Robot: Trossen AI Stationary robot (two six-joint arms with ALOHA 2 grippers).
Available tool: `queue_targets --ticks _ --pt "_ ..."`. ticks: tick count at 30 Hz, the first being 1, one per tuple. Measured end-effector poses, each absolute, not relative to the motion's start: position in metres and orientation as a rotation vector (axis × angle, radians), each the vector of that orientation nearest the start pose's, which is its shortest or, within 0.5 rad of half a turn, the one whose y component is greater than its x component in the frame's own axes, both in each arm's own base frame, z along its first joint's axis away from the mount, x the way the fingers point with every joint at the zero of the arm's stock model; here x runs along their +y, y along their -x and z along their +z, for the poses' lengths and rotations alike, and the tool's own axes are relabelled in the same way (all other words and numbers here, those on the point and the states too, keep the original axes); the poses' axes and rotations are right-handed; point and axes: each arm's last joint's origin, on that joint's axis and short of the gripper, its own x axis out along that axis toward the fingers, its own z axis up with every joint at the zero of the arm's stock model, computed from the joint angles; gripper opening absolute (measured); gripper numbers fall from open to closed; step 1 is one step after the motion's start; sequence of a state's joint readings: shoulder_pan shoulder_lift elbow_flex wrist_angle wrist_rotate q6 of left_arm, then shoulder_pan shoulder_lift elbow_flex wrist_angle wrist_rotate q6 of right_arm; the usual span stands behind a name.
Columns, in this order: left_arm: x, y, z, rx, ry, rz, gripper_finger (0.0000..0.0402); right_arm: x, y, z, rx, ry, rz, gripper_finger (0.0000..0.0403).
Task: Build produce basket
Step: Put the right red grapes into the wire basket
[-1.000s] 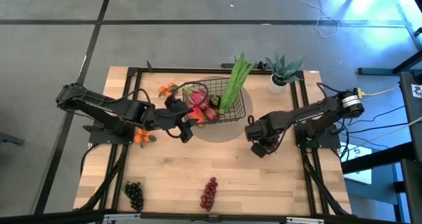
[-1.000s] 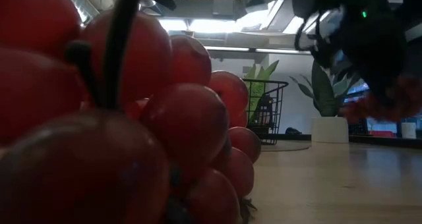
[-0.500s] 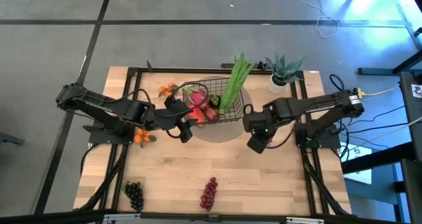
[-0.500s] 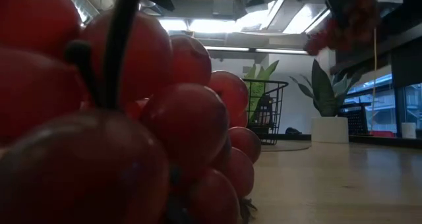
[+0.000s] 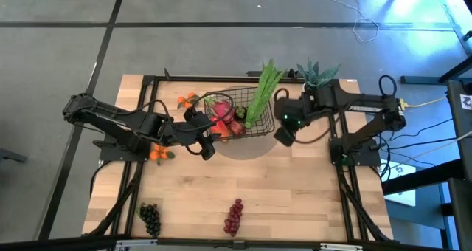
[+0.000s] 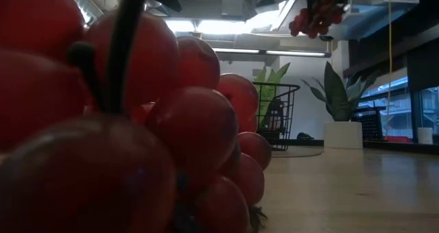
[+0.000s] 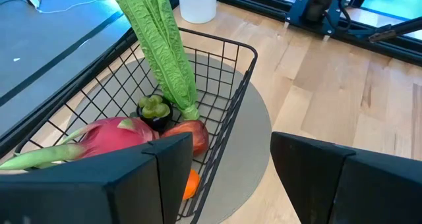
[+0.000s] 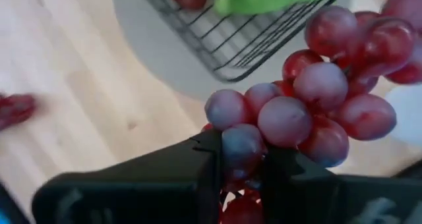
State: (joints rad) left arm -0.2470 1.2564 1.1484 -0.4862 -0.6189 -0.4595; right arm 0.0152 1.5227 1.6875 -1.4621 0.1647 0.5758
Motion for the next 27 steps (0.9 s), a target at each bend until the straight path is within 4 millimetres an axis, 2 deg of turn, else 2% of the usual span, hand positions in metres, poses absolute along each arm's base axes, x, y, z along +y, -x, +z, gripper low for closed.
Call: queue_targets --ticks 11,17,21,27 --pt "-0.048 -0.26 0.337 0.446 0.192 0.474 0.0194 -0.062 -0.271 0.375 1.117 -0.371 -0.496 0.0057" --pt "-0.046 -0.261 0.337 0.445 0.193 0.483 0.0194 -0.088 -0.288 0.374 0.991 -0.495 -0.329 0.0057" --pt "-0.046 -0.26 0.337 0.446 0.192 0.483 0.0194 -0.098 -0.298 0.361 1.021 -0.559 -0.243 0.0057" --pt "-0.046 -0.26 0.336 0.455 0.187 0.485 0.0194 -0.111 -0.322 0.33 1.102 -0.579 -0.159 0.0057"
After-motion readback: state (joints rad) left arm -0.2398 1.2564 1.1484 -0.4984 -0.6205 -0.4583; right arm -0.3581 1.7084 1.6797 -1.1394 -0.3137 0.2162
